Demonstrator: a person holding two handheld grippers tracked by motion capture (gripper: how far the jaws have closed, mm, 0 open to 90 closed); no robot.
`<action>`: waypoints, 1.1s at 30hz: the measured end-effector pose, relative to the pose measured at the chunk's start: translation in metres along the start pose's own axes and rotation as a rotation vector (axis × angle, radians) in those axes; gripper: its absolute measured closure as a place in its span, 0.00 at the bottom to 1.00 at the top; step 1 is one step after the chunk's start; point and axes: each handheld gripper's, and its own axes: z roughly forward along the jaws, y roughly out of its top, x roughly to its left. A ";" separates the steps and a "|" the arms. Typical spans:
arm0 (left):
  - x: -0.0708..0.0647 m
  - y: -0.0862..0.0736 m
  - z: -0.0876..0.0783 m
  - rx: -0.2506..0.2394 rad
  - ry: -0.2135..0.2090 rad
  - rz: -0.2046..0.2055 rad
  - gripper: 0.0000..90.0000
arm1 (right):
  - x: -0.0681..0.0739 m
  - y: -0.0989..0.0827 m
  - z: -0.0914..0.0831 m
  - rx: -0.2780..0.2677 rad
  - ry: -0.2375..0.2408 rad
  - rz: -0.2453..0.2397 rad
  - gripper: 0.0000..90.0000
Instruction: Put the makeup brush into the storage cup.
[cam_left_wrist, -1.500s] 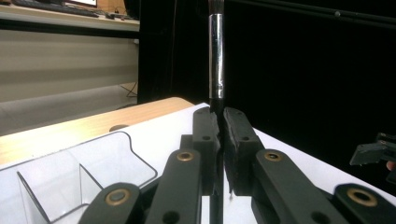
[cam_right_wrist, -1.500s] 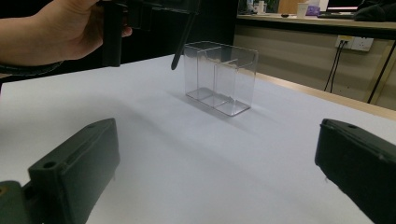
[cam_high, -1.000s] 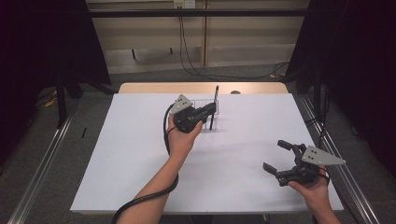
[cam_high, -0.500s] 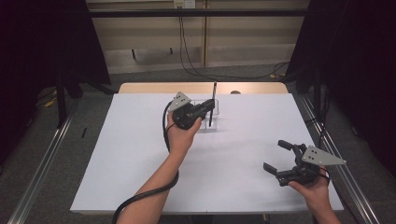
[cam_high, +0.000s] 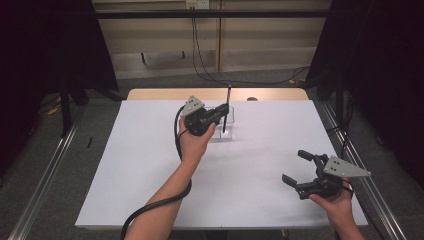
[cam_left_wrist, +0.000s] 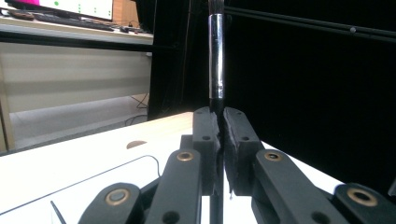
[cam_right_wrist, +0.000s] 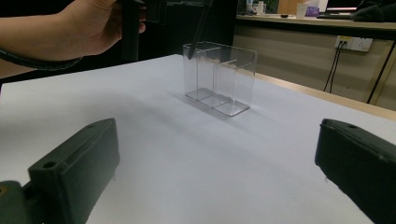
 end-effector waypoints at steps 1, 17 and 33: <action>0.000 0.000 0.000 -0.001 0.000 -0.003 0.93 | 0.000 0.000 0.000 0.000 0.000 0.001 0.00; 0.006 0.005 0.006 0.002 0.011 0.003 0.93 | 0.000 0.000 0.000 -0.001 0.000 0.003 0.00; 0.016 0.009 0.007 -0.006 0.037 -0.002 0.93 | -0.001 0.000 0.000 -0.001 -0.001 0.000 0.00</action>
